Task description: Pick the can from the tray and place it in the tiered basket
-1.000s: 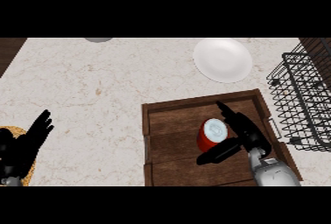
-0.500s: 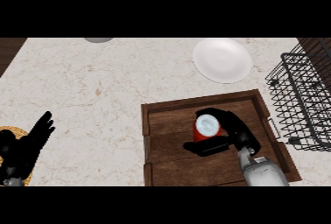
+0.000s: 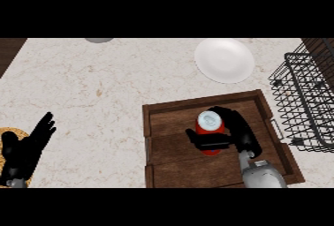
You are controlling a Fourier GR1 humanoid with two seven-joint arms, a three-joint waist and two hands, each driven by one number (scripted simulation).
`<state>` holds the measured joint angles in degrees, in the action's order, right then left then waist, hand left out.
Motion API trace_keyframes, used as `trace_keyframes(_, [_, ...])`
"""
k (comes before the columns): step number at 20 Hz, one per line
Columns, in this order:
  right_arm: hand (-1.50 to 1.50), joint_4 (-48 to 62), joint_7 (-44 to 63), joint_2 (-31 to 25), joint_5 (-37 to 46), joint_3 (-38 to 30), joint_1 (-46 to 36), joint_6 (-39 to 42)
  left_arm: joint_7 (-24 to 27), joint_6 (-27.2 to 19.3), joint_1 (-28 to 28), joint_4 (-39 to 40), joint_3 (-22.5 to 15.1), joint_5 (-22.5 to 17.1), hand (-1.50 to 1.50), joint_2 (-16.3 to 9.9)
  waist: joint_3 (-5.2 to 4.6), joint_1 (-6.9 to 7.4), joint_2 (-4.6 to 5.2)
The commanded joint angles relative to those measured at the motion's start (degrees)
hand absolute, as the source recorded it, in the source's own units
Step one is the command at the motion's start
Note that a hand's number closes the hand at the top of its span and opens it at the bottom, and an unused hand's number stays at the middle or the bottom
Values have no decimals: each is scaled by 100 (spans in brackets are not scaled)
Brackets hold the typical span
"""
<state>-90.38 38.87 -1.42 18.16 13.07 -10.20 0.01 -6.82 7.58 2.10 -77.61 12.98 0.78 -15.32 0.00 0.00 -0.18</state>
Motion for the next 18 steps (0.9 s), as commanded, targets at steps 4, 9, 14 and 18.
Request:
trace_keyframes(4, [150, -937, 412, -548, 2037, 1885, 543, 108, -3, 36, 158, 14, -8, 2, 0, 36, -27, -73, -85])
trace_keyframes(9, [150, -1839, 1306, -854, 3707, 3334, 654, 363, -191, 3, -63, 71, 150, -90, 0, -82, -29, -218, -115])
trace_keyframes(14, [150, -3655, 2511, -1100, 5102, 3859, 1016, 652, 8, 33, 243, -65, 183, -87, 0, -70, -17, -218, -107])
trace_keyframes(18, [150, -4616, 2949, -1039, 6173, 4095, 927, 1041, -379, -17, -25, -127, 70, -66, 0, -16, -10, -202, -74])
